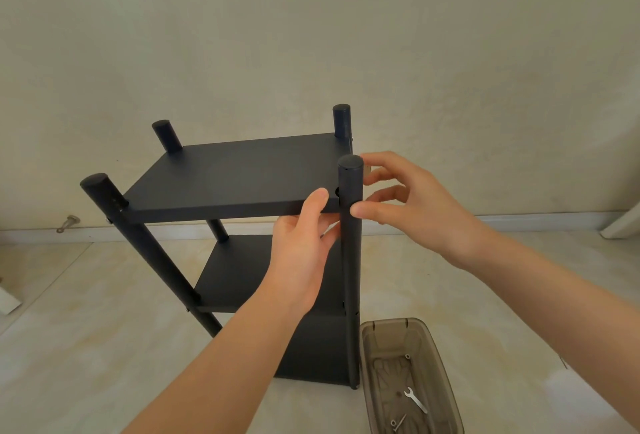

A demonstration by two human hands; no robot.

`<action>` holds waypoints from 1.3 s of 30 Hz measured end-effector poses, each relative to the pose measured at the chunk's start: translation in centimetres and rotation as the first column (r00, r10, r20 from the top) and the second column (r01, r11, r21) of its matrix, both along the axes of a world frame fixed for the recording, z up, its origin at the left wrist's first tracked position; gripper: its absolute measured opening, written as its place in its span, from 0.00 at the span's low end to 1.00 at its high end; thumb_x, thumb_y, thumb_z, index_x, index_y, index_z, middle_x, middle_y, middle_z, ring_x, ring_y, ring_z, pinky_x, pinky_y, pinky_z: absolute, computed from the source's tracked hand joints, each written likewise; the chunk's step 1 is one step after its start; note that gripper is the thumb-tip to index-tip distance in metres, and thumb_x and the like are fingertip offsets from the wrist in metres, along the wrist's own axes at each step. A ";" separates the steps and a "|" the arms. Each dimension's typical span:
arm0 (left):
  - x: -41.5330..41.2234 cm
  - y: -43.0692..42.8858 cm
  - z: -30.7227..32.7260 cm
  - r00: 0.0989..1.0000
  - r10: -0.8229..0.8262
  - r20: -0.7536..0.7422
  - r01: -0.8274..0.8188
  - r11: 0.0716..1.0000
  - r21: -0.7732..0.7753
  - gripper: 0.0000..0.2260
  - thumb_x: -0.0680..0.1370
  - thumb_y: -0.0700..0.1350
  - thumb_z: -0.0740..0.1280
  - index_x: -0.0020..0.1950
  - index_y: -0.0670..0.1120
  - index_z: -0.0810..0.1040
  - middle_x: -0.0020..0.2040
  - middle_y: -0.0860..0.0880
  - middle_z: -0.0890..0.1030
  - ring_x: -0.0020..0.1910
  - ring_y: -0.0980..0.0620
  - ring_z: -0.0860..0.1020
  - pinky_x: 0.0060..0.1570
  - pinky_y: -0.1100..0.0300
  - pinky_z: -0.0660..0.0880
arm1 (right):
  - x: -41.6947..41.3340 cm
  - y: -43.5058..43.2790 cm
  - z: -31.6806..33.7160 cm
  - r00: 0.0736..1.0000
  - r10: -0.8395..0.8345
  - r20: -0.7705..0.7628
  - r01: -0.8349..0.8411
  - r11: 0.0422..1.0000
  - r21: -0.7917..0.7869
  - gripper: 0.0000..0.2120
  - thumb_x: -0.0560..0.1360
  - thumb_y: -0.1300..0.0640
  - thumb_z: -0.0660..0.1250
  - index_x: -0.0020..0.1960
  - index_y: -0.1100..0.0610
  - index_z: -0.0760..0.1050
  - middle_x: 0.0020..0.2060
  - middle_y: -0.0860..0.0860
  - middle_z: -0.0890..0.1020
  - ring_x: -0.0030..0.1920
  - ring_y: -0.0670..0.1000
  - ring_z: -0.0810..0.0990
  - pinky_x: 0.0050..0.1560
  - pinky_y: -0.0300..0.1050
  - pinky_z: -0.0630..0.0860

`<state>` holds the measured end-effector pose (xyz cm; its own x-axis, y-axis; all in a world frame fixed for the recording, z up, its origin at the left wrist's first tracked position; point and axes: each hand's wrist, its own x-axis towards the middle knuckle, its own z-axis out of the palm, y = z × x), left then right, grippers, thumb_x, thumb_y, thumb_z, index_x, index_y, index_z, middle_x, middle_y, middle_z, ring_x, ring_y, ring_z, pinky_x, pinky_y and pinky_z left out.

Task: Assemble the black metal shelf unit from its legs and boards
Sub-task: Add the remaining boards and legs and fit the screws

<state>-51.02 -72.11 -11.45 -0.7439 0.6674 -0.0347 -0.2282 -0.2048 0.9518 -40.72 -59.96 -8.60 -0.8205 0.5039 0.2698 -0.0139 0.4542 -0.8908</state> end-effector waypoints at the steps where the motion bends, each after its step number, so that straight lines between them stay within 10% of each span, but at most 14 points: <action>1: 0.0 -0.1 0.0 1.000 -0.008 -0.005 0.008 1.000 0.001 0.05 0.83 0.48 0.64 0.47 0.52 0.72 0.34 0.64 0.83 0.41 0.62 0.85 0.48 0.60 0.75 | 0.0 0.2 0.1 0.999 0.043 0.024 -0.042 0.998 -0.036 0.21 0.71 0.52 0.75 0.60 0.36 0.75 0.57 0.46 0.78 0.51 0.45 0.81 0.50 0.40 0.77; 17: -1.1 -1.3 -0.2 0.991 -0.092 0.103 0.082 0.992 0.093 0.17 0.70 0.56 0.70 0.55 0.55 0.71 0.43 0.61 0.85 0.47 0.59 0.85 0.42 0.62 0.82 | -0.6 -0.1 -0.1 0.988 0.153 -0.023 -0.153 0.987 -0.041 0.15 0.72 0.57 0.75 0.56 0.44 0.81 0.53 0.44 0.84 0.55 0.45 0.81 0.59 0.40 0.76; 22: -1.5 -1.7 -0.8 0.993 -0.098 0.070 0.093 0.992 0.081 0.20 0.69 0.57 0.70 0.58 0.55 0.71 0.54 0.58 0.83 0.54 0.54 0.84 0.63 0.51 0.75 | -0.7 -1.1 -0.9 0.997 0.069 -0.035 -0.069 0.998 0.016 0.18 0.73 0.54 0.74 0.59 0.38 0.78 0.53 0.39 0.83 0.56 0.44 0.80 0.58 0.44 0.77; 27: -1.0 -2.5 0.3 0.988 -0.019 -0.154 -0.005 0.988 -0.156 0.19 0.68 0.66 0.64 0.51 0.55 0.77 0.45 0.58 0.86 0.43 0.63 0.84 0.38 0.69 0.79 | -0.6 -0.7 -0.2 0.993 0.116 -0.022 -0.118 0.980 -0.160 0.19 0.69 0.56 0.77 0.59 0.47 0.82 0.53 0.41 0.85 0.57 0.43 0.81 0.63 0.45 0.75; 30: -1.2 -3.8 0.4 0.681 0.012 -0.733 -0.414 0.832 -0.371 0.28 0.72 0.73 0.54 0.34 0.52 0.79 0.31 0.53 0.82 0.31 0.57 0.81 0.34 0.64 0.75 | -0.5 -0.4 0.3 0.990 0.143 0.005 -0.140 0.972 -0.191 0.19 0.69 0.58 0.77 0.59 0.49 0.83 0.53 0.43 0.85 0.58 0.44 0.82 0.67 0.48 0.73; 34: -2.1 -5.1 1.5 -0.146 0.120 -0.982 -0.528 0.830 0.180 0.21 0.80 0.57 0.65 0.31 0.48 0.73 0.30 0.53 0.75 0.31 0.53 0.72 0.35 0.66 0.67 | -0.5 0.0 0.6 0.982 0.186 0.024 -0.177 0.961 -0.212 0.18 0.70 0.59 0.77 0.58 0.50 0.83 0.52 0.47 0.86 0.56 0.46 0.83 0.66 0.47 0.73; 36: -2.7 -4.6 2.2 -0.238 0.074 -0.969 -0.439 0.881 0.175 0.12 0.77 0.54 0.70 0.45 0.45 0.83 0.46 0.48 0.82 0.48 0.49 0.77 0.49 0.60 0.72 | -0.4 0.2 0.7 0.976 0.218 0.019 -0.209 0.952 -0.225 0.17 0.70 0.58 0.77 0.58 0.50 0.83 0.52 0.49 0.86 0.56 0.48 0.83 0.65 0.48 0.75; 39: -3.2 -3.9 3.0 -0.089 -0.065 -0.994 -0.412 0.911 -0.023 0.20 0.76 0.58 0.69 0.60 0.44 0.83 0.62 0.48 0.80 0.64 0.47 0.74 0.64 0.54 0.70 | -0.5 0.4 0.7 0.973 0.231 0.025 -0.219 0.948 -0.231 0.17 0.69 0.56 0.77 0.58 0.49 0.83 0.53 0.51 0.85 0.57 0.50 0.83 0.64 0.50 0.76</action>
<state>-54.19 -76.04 -8.47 -0.2404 0.6425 0.7276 0.9678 0.2160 0.1291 -41.27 -59.56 -7.88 -0.9294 0.3472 0.1252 -0.0441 0.2323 -0.9716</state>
